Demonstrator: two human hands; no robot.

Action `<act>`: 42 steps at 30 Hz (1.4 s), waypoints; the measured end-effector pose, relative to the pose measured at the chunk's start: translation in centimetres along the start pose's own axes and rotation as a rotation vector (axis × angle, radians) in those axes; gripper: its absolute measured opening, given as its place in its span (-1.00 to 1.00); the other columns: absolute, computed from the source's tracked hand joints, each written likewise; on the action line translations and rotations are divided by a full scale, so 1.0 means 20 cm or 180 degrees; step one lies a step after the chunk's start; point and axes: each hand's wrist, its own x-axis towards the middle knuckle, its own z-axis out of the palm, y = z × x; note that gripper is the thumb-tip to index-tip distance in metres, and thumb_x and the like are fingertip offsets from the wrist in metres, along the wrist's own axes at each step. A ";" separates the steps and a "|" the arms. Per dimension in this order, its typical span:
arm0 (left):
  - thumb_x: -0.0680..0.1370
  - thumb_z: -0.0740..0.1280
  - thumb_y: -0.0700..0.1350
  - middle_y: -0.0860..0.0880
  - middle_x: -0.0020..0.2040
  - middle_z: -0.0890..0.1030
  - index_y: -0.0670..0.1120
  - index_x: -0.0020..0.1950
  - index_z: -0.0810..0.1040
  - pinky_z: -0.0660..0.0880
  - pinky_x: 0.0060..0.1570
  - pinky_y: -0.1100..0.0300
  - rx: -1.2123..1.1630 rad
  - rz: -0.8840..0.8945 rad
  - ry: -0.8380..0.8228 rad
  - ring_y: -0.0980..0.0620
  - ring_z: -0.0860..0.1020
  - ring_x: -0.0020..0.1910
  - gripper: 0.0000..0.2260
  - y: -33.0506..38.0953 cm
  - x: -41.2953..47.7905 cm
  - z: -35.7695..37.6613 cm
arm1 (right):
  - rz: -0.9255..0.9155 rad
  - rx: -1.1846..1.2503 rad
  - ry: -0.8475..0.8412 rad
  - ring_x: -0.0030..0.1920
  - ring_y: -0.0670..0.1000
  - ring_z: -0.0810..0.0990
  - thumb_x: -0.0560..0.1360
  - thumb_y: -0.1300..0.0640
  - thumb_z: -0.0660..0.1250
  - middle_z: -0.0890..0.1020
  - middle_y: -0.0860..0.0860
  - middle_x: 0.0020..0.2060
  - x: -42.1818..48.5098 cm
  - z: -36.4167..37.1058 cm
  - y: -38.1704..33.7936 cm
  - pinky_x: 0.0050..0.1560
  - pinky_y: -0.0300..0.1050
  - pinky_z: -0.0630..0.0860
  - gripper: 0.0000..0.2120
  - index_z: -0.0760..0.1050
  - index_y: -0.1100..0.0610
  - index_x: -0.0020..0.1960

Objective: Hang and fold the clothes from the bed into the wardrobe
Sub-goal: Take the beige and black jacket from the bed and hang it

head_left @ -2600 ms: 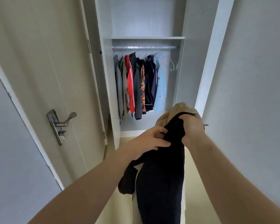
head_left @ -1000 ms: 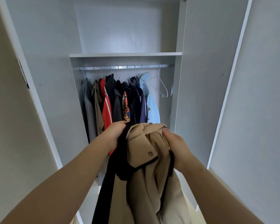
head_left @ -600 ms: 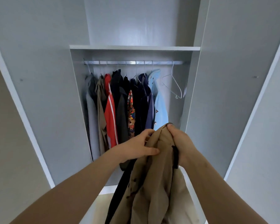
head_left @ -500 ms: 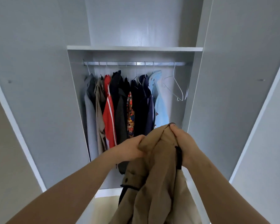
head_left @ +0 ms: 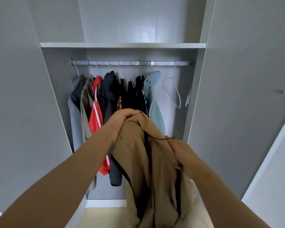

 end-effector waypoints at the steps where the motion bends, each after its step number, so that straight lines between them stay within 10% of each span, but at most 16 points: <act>1: 0.56 0.19 -0.21 0.00 -0.50 0.60 -0.10 -0.53 0.62 0.48 -0.50 0.37 -0.0069 -0.0009 -0.0025 0.14 0.58 -0.49 -0.52 0.01 0.03 0.01 | 0.0143 0.0070 -0.0104 -0.23 0.01 0.55 0.56 -0.08 0.21 0.59 0.09 -0.27 0.02 -0.01 -0.01 -0.16 -0.22 0.48 -0.64 0.59 0.21 -0.03; 8: 0.51 0.28 -0.14 -0.09 -0.45 0.58 -0.11 -0.52 0.61 0.52 -0.48 0.28 0.0048 -0.0333 -0.0133 0.04 0.56 -0.52 -0.61 0.04 0.33 0.06 | -0.0367 0.0397 -0.1256 -0.09 -0.02 0.68 0.42 0.05 0.42 0.71 0.01 -0.11 0.25 -0.02 -0.05 -0.12 -0.23 0.58 -0.86 0.61 0.03 -0.03; 20: 0.40 0.39 0.16 0.14 -0.24 0.51 0.05 -0.10 0.49 0.42 -0.20 0.22 0.2335 0.1262 0.1029 0.12 0.48 -0.19 -0.77 -0.11 1.02 -0.20 | -0.0155 0.1606 -0.0734 -0.22 0.03 0.69 0.46 0.11 0.34 0.71 0.12 -0.16 0.84 0.05 -0.34 -0.18 -0.14 0.57 -0.87 0.65 0.14 -0.13; 23: 0.43 0.19 0.34 -0.07 0.29 0.41 0.03 0.43 0.24 0.33 0.27 0.01 0.1924 0.0650 0.1076 -0.06 0.39 0.25 -0.35 -0.10 1.16 -0.29 | -0.0221 0.1955 -0.0586 -0.22 0.03 0.70 0.50 0.09 0.30 0.71 0.12 -0.17 1.00 0.11 -0.44 -0.23 -0.16 0.57 -0.82 0.64 0.15 -0.08; 26: 0.14 0.20 0.53 -0.07 0.22 0.57 0.06 0.30 0.47 0.38 0.25 -0.03 0.0815 -0.0725 -0.0201 -0.09 0.50 0.22 -0.13 -0.05 1.24 -0.40 | -0.0356 0.1745 -0.0240 -0.17 0.05 0.68 0.51 0.08 0.30 0.71 0.10 -0.17 1.16 0.16 -0.53 -0.15 -0.10 0.55 -0.82 0.62 0.14 -0.02; 30: 0.21 0.44 0.25 -0.07 0.05 0.66 -0.07 0.19 0.57 0.52 0.11 0.09 0.0850 -0.0917 -0.0955 -0.03 0.61 0.05 -0.36 -0.06 1.31 -0.49 | -0.0424 0.1320 0.0117 -0.06 0.12 0.65 0.49 0.06 0.34 0.70 0.11 -0.14 1.32 0.24 -0.58 0.02 0.02 0.56 -0.83 0.61 0.13 -0.01; 37: 0.51 0.37 -0.09 -0.09 -0.03 0.65 -0.11 0.15 0.58 0.55 -0.03 0.16 0.0926 -0.0426 -0.0191 -0.02 0.61 -0.04 -0.76 -0.11 1.48 -0.58 | -0.0319 0.1147 0.0209 0.00 0.10 0.61 0.48 0.02 0.35 0.66 0.09 -0.05 1.48 0.35 -0.58 0.11 0.02 0.53 -0.82 0.56 0.08 0.03; 42: 0.43 0.45 -0.12 -0.13 0.04 0.65 -0.10 0.14 0.58 0.54 0.07 0.06 0.0334 -0.0445 -0.0317 -0.07 0.61 0.03 -0.70 -0.03 1.53 -0.61 | -0.0218 0.1141 0.0519 -0.03 0.08 0.60 0.46 0.02 0.37 0.65 0.06 -0.10 1.54 0.30 -0.60 0.06 -0.02 0.52 -0.91 0.56 0.03 -0.11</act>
